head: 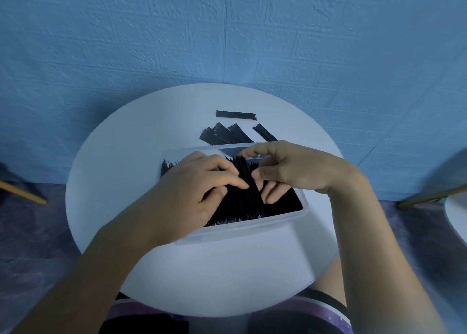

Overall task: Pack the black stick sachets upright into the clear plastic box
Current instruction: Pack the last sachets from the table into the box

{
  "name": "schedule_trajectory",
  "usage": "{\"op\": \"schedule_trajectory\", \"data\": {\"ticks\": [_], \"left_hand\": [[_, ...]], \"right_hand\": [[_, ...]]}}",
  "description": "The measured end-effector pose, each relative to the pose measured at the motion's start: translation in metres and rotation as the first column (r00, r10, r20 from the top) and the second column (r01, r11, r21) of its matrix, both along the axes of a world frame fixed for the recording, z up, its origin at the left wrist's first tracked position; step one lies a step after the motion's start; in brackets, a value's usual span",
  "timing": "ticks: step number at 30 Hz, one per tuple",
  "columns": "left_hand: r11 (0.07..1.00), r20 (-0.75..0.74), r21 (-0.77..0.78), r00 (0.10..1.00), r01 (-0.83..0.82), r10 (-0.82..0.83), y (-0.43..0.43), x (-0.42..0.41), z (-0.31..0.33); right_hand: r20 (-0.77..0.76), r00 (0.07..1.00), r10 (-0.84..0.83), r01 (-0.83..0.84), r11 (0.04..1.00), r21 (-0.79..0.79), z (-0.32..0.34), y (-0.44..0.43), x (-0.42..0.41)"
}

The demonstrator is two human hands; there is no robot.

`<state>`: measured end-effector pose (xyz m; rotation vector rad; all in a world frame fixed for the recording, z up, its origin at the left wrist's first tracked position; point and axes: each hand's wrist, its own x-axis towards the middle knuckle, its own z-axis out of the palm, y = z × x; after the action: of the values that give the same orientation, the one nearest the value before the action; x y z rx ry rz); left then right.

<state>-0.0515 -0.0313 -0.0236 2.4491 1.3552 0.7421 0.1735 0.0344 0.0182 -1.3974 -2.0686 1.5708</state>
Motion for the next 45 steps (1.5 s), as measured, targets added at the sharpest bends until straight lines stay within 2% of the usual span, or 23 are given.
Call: {"op": "schedule_trajectory", "data": {"ticks": [8, 21, 25, 28, 30, 34, 36, 39, 42, 45], "left_hand": [[1.000, -0.137, 0.020, 0.991, 0.005, -0.002, 0.000, 0.011, 0.003], [0.999, -0.140, 0.054, 0.990, -0.005, 0.013, 0.001, 0.010, -0.005], [0.999, -0.133, 0.039, 0.991, -0.018, 0.023, -0.001, 0.005, -0.005], [0.999, -0.126, 0.025, 0.992, -0.022, 0.025, -0.004, -0.001, -0.005], [0.999, -0.116, 0.015, 0.993, -0.032, 0.034, -0.006, -0.002, -0.004], [0.999, -0.109, 0.019, 0.993, -0.051, 0.052, -0.007, -0.002, -0.004], [0.998, -0.106, 0.020, 0.993, -0.053, 0.055, -0.008, -0.002, -0.004], [0.998, -0.103, 0.015, 0.993, -0.056, 0.057, -0.008, -0.002, -0.004], [0.999, -0.090, 0.007, 0.994, -0.053, 0.054, -0.007, -0.002, -0.004], [0.999, -0.099, 0.010, 0.994, -0.053, 0.054, -0.007, -0.002, -0.004]], "right_hand": [[-0.001, 1.000, -0.005, 0.005, 1.000, 0.008, -0.001, 0.002, 0.001], [0.026, 1.000, -0.001, 0.000, 1.000, 0.023, -0.002, 0.008, -0.002], [-0.098, 0.979, -0.179, 0.192, 0.970, 0.148, 0.000, 0.025, 0.004], [-0.182, 0.918, -0.352, 0.391, 0.879, 0.273, -0.009, 0.050, 0.012], [-0.131, 0.886, -0.445, 0.461, 0.811, 0.360, -0.026, 0.071, 0.012], [0.221, 0.807, -0.548, 0.354, 0.749, 0.561, -0.061, 0.103, 0.010], [0.319, 0.771, -0.551, 0.297, 0.754, 0.586, -0.069, 0.111, 0.009], [0.359, 0.754, -0.550, 0.322, 0.786, 0.528, -0.072, 0.117, 0.011], [0.276, 0.796, -0.539, 0.387, 0.803, 0.452, -0.069, 0.120, 0.016], [0.000, 0.883, -0.469, 0.445, 0.839, 0.314, -0.061, 0.115, 0.014]]}}
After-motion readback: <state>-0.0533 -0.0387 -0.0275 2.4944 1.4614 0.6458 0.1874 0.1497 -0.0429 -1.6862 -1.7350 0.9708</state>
